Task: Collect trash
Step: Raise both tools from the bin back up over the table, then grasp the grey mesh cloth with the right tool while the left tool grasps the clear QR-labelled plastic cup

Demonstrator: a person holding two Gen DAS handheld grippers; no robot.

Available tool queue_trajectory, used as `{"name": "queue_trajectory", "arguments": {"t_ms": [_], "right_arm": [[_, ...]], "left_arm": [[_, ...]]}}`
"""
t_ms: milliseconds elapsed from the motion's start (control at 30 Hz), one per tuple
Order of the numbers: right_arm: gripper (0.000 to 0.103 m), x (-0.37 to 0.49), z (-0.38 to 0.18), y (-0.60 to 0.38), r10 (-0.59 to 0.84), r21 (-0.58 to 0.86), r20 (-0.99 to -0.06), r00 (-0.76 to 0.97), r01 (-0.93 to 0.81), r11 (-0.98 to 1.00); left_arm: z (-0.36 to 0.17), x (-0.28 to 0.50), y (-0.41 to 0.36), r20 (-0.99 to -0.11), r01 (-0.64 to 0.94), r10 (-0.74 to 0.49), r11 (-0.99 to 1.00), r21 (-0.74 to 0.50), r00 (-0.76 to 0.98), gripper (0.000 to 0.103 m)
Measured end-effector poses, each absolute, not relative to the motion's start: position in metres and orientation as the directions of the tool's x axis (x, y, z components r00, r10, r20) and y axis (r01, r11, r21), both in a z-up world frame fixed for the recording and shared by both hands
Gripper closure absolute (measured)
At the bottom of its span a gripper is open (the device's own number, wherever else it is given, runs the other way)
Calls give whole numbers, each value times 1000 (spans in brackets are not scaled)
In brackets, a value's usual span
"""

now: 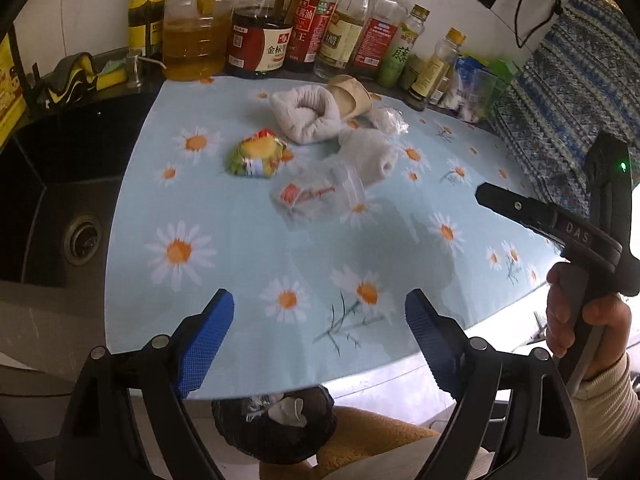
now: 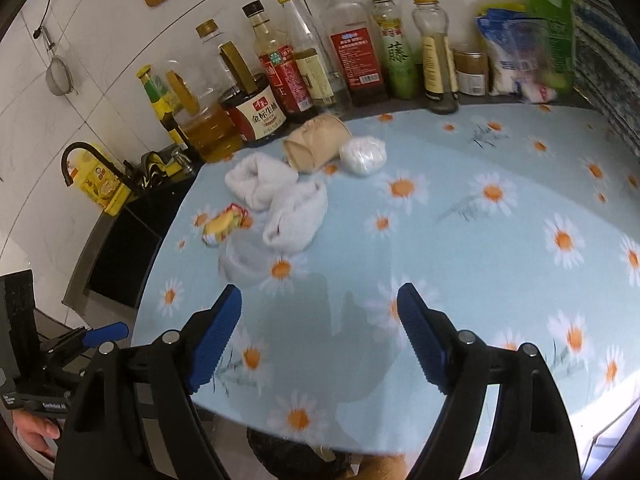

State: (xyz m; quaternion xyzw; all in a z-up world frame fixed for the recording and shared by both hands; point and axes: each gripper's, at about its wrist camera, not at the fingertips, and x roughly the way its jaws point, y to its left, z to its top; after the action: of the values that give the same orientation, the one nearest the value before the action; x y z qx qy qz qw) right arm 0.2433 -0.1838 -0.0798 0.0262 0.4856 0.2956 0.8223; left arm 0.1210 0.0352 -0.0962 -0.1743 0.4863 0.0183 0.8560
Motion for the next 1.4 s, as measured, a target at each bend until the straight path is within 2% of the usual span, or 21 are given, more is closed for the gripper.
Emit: {"name": "queue_trajectory", "arguments": {"t_ms": [333, 533, 600, 967, 1200, 1400], "right_arm": [[23, 308, -112, -134, 577, 415, -789, 213, -507, 755], [24, 340, -140, -112, 616, 506, -781, 103, -474, 720], [27, 345, -145, -106, 609, 501, -788, 91, -482, 719], [71, 354, -157, -92, 590, 477, -806, 55, -529, 702], [75, 352, -144, -99, 617, 480, -783, 73, -560, 675], [75, 348, -129, -125, 644, 508, -759, 95, -533, 677]], "left_arm": [[-95, 149, 42, -852, -281, -56, 931, -234, 521, 9], [-101, 157, 39, -868, -323, -31, 921, -218, 496, 9], [-105, 160, 39, -875, -334, -28, 918, -214, 483, 8], [-111, 173, 37, -885, -363, -20, 907, -211, 465, 8], [-113, 187, 30, -885, -345, -34, 913, -216, 464, 8], [-120, 202, 34, -880, -366, -93, 885, -288, 467, 8]]}}
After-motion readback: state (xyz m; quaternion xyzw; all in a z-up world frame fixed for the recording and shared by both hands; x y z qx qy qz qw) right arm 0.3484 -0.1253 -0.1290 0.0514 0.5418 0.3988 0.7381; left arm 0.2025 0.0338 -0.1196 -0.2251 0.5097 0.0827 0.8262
